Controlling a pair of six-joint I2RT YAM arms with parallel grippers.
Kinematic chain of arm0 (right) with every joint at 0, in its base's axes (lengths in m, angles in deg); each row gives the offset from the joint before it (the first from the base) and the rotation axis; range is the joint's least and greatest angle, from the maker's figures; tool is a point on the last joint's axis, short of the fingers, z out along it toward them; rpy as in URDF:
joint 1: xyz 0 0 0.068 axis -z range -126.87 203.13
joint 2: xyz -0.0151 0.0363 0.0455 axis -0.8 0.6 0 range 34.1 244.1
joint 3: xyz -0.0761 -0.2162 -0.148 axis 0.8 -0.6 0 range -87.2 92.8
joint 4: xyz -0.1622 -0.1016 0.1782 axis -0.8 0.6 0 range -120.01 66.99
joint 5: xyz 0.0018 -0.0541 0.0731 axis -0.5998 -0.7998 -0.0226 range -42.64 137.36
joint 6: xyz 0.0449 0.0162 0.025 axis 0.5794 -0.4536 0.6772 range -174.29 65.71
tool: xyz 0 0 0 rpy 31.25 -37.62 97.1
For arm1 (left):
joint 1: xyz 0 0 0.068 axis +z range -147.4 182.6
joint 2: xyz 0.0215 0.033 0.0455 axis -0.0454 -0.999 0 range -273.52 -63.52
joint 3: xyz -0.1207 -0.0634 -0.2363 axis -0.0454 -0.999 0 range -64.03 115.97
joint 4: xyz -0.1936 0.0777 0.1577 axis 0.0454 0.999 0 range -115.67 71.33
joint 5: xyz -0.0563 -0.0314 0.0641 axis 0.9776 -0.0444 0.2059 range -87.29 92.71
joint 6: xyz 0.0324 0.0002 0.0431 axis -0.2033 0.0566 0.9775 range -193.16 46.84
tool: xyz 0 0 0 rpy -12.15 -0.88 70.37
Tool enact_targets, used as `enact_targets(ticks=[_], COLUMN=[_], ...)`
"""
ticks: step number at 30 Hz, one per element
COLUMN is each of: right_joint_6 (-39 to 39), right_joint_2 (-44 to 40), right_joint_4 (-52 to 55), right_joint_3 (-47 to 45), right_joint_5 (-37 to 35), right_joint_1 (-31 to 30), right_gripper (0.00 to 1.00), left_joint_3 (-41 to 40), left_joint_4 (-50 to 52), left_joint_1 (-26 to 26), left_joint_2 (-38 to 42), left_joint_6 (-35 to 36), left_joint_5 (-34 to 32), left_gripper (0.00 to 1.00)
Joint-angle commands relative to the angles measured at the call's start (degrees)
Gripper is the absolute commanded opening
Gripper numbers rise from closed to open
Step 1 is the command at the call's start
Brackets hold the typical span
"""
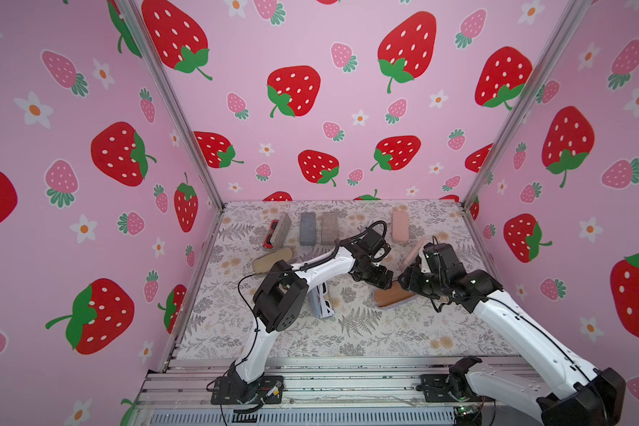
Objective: Close the glasses case
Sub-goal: Move the glasses case to the center of the board.
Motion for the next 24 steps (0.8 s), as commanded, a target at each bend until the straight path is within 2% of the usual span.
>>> enact_targets(ticks=[1, 8, 11, 18, 24], right_joint_6=[0.6, 0.1, 0.1, 0.2, 0.3], right_joint_2=[-0.8, -1.1, -0.9, -0.3, 0.2], right_joint_4=[1.0, 0.8, 0.6, -0.6, -1.4], right_joint_3=[-0.9, -1.0, -1.3, -1.5, -1.8], right_joint_5=[-0.3, 0.1, -0.1, 0.4, 1.2], right_joint_1=[-0.3, -0.3, -0.3, -0.3, -0.3], right_gripper=[0.59, 0.59, 0.59, 0.59, 0.59], left_joint_3=[2.9, 5.2, 5.7, 3.6, 1.6], left_joint_4=[0.9, 1.4, 1.5, 1.1, 0.6], left_joint_1=[-0.8, -0.8, -0.8, -0.8, -0.9], left_joint_2=[-3.8, -6.9, -7.4, -6.1, -5.0], left_joint_6=[2.6, 2.8, 2.8, 2.8, 1.9], left_joint_5=[0.3, 1.0, 1.7, 2.1, 0.9], left_gripper=[0.88, 0.82, 0.72, 0.42, 0.00])
